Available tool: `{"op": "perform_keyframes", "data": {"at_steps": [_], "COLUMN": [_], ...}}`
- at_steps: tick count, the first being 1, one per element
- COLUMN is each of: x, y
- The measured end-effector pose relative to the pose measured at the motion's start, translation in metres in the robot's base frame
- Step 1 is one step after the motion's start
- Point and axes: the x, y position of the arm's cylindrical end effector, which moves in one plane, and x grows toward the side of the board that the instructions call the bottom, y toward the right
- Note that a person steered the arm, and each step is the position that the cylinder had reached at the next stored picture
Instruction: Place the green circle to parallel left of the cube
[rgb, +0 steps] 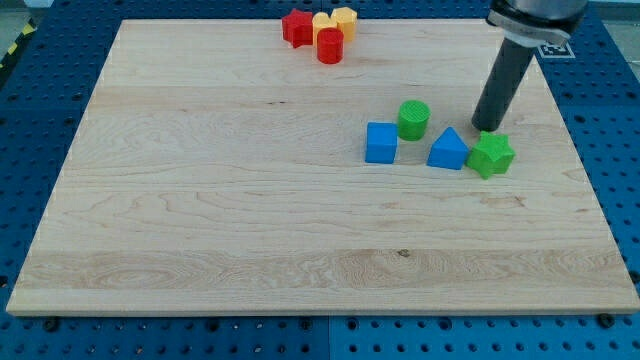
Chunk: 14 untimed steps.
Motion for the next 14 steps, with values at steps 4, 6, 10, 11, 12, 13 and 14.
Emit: {"op": "perform_keyframes", "data": {"at_steps": [4, 6, 10, 11, 12, 13, 14], "x": [0.012, 0.015, -0.004, -0.026, -0.028, -0.024, -0.024], "y": [-0.045, -0.080, -0.136, -0.136, -0.144, -0.164, -0.177]}}
